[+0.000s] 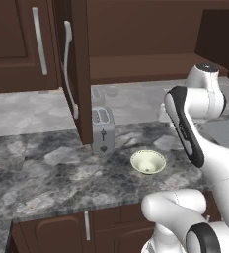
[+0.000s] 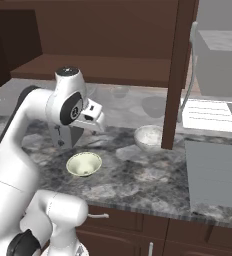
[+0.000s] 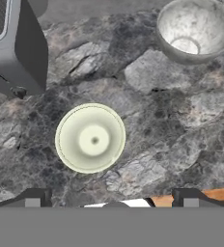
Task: Pick up the bowls on the counter and stack them on top of one another in the open cabinet. Place the smaller bowl on top of the larger bowl.
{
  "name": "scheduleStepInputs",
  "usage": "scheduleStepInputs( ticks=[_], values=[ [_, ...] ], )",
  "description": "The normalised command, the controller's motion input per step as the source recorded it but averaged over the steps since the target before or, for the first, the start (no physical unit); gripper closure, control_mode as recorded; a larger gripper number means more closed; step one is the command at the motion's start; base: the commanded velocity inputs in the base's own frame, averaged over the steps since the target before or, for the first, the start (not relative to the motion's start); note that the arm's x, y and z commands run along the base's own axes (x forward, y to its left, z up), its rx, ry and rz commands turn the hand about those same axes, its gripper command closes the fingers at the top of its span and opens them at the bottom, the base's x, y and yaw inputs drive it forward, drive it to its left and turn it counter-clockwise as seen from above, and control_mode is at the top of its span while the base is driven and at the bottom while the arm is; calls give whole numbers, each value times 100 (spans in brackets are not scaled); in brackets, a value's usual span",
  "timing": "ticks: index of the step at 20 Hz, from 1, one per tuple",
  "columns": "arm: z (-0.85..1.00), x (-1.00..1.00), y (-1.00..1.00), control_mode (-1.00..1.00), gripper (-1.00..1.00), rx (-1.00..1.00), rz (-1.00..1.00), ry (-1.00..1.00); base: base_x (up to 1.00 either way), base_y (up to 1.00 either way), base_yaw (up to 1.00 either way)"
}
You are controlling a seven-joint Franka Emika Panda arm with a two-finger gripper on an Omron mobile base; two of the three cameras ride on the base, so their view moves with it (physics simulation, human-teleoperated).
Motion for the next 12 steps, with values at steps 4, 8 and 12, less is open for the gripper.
scheduleStepInputs(
  ticks=[4, 8, 12],
  values=[
    [-37, 0, -17, -100, -100, 2, -14, 3, 0, 0, 0],
    [-37, 0, -11, -100, -100, 0, -14, 2, 0, 0, 0],
    [-36, 0, -1, -100, -100, 0, -14, 3, 0, 0, 0]
  ],
)
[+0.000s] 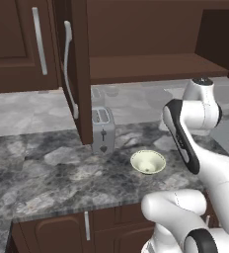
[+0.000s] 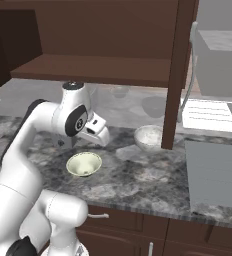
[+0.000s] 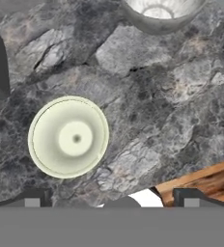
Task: Pick up the bowls on the counter and stack them on top of one another in the open cabinet. Place the smaller bowl on top of the larger bowl.
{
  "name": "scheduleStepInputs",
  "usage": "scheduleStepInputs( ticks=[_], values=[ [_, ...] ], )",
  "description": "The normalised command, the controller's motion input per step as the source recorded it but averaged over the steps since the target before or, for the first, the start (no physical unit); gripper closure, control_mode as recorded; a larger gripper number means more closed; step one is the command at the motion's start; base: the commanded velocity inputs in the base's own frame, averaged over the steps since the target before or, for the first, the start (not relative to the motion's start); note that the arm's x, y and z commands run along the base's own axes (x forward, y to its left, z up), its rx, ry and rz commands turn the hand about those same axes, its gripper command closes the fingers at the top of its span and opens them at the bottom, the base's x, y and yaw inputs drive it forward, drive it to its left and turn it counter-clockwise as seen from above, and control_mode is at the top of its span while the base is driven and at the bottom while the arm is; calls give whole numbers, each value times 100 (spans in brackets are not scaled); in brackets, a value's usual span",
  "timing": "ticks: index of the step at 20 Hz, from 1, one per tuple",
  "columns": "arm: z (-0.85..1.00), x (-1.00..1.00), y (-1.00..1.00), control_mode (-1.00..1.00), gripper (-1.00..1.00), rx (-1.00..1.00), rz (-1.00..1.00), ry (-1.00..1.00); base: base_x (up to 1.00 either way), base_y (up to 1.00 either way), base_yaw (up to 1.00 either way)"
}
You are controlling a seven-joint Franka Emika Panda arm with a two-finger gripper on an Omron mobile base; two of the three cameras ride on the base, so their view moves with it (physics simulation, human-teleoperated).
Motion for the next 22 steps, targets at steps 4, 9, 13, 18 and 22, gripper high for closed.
scheduleStepInputs(
  ticks=[4, 9, 13, 18, 22],
  values=[
    [-38, 1, 0, -100, -100, 0, -13, 4, 0, 0, 0],
    [-38, 1, 0, -100, -100, 1, -12, 3, 0, 0, 0],
    [-39, 0, 0, -100, -100, 5, -10, 4, 0, 0, 0],
    [-35, 2, 0, -100, -100, 10, -6, 5, 0, 0, 0],
    [-31, 2, 0, -100, -100, 13, -3, 5, 0, 0, 0]
  ],
)
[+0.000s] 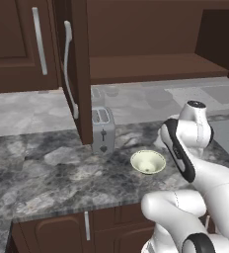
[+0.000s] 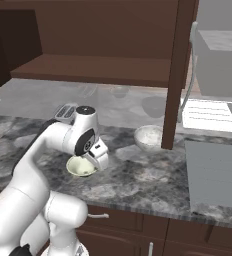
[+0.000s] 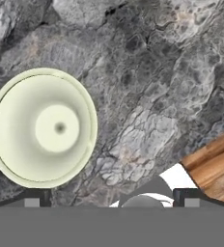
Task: Pick up the bowls on the counter and stack them on top of one another in the open cabinet. Place the smaller bowl on top of the larger bowl.
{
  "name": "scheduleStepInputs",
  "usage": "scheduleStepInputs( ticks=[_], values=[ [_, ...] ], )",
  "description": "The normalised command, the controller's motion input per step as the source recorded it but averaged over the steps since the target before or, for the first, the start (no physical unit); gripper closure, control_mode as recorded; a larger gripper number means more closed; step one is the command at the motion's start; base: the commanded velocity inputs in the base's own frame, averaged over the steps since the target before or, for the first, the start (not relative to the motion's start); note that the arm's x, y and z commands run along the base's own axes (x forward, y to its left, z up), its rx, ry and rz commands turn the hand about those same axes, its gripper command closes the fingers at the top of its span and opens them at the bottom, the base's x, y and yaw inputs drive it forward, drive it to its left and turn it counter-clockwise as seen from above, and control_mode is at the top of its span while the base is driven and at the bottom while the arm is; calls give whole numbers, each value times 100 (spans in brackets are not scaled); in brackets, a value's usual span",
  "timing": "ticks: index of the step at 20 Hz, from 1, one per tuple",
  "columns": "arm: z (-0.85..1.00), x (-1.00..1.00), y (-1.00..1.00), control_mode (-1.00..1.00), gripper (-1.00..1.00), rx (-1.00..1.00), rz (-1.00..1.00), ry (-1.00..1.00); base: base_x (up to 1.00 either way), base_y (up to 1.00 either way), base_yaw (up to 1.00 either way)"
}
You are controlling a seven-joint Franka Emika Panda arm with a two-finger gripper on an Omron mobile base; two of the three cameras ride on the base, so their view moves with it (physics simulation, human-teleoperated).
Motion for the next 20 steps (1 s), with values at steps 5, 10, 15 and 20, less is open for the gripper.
scheduleStepInputs(
  ticks=[5, 10, 15, 20],
  values=[
    [-19, 11, 2, -100, -100, 7, -3, 1, 0, 0, 0],
    [-16, 19, 11, -100, -100, 0, -1, 0, 0, 0, 0],
    [-31, 20, 13, -100, -100, 0, -2, 0, 0, 0, 0],
    [-43, 14, 4, -100, -100, -1, -2, 1, 0, 0, 0]
  ],
)
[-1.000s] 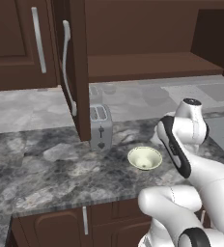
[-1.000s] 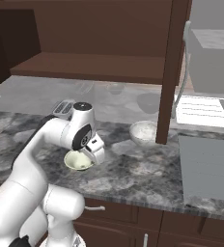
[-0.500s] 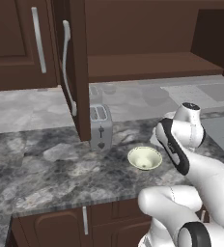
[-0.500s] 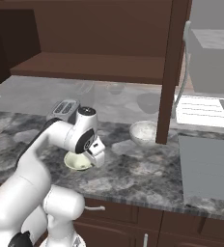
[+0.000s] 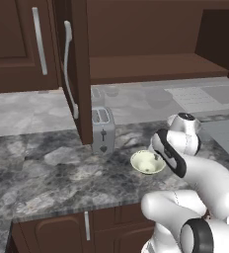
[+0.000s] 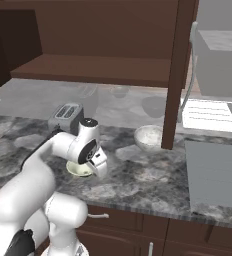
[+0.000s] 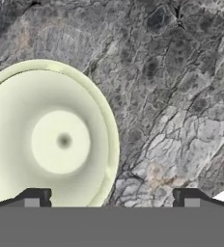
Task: Pick up the bowls on the counter and stack them on top of one another in the open cabinet. Place the smaller bowl on top of the larger bowl.
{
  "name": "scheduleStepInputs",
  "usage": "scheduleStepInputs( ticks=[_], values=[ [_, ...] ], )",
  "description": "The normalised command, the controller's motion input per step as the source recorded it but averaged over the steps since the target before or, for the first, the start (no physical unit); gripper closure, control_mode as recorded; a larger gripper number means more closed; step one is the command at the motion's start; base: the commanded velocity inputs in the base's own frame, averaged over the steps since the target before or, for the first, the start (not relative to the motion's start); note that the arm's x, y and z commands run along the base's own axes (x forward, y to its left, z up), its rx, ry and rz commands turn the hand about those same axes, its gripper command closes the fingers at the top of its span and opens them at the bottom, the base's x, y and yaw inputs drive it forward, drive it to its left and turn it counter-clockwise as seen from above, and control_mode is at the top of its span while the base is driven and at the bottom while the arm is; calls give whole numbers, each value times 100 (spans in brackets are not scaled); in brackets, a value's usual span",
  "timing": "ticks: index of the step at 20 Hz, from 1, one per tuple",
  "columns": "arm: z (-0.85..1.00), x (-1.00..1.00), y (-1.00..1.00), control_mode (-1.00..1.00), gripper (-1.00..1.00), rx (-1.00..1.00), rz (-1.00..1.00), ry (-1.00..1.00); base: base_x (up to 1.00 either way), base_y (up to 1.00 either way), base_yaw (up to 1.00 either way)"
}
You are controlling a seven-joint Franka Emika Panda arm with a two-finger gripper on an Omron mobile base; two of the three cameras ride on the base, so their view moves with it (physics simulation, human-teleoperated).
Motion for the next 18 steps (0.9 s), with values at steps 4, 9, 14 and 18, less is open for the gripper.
scheduleStepInputs(
  ticks=[4, 9, 14, 18],
  values=[
    [-38, 15, 3, -100, -100, 0, -2, 0, 0, 0, 0],
    [-28, 23, 11, -100, -100, 0, -3, 0, 0, 0, 0],
    [-19, 31, 8, -100, -100, 0, -4, 0, 0, 0, 0],
    [-18, 31, 1, -100, -100, 0, -3, -1, 0, 0, 0]
  ],
)
